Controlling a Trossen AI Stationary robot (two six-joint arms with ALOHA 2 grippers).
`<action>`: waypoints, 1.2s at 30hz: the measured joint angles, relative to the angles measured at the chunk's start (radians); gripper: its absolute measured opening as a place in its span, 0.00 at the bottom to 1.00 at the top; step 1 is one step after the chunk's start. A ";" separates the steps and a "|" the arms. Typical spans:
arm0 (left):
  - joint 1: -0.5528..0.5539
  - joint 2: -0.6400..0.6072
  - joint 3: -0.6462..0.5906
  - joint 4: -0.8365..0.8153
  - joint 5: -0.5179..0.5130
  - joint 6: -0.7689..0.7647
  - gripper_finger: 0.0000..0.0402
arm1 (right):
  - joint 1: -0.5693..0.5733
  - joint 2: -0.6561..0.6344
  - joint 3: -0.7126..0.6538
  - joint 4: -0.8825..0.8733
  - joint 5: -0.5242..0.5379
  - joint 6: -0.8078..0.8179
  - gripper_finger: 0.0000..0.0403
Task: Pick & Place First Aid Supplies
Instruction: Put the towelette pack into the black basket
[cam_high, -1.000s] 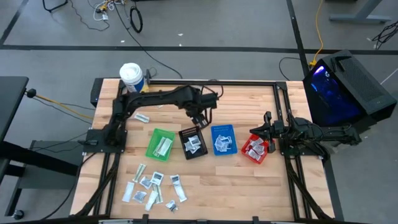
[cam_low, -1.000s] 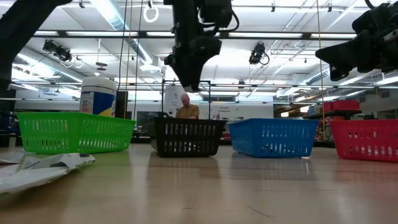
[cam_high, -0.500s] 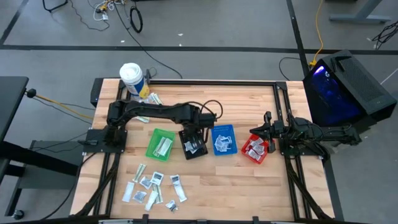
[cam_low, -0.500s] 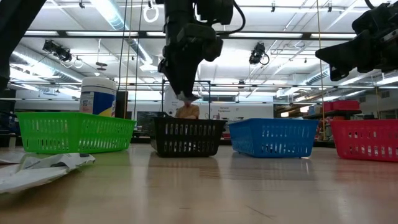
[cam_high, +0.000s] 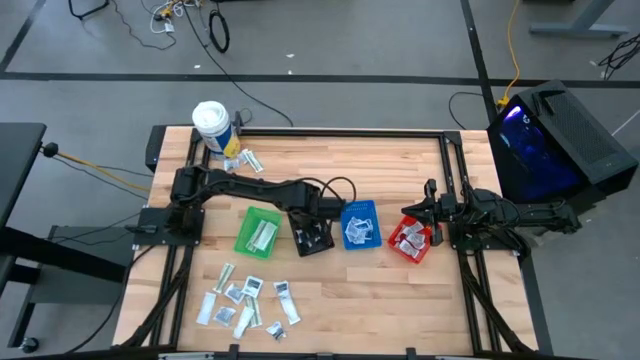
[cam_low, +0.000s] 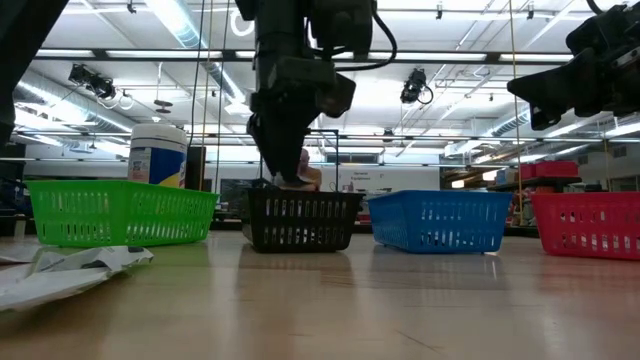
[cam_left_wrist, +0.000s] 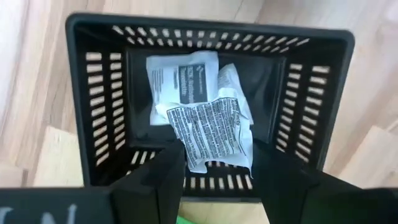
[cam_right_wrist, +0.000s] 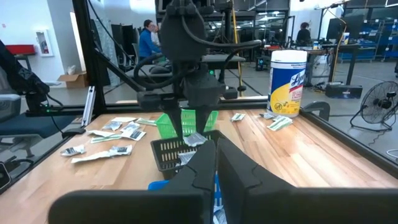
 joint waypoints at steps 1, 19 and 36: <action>-0.001 0.000 0.000 0.004 -0.008 0.002 0.46 | 0.000 0.000 0.000 0.000 0.000 0.000 0.06; 0.005 0.000 0.000 0.024 -0.076 0.032 0.46 | 0.000 0.000 0.000 0.000 0.000 0.000 0.06; 0.037 0.000 0.000 0.018 -0.072 0.056 0.46 | 0.000 0.000 0.000 0.000 0.000 0.000 0.06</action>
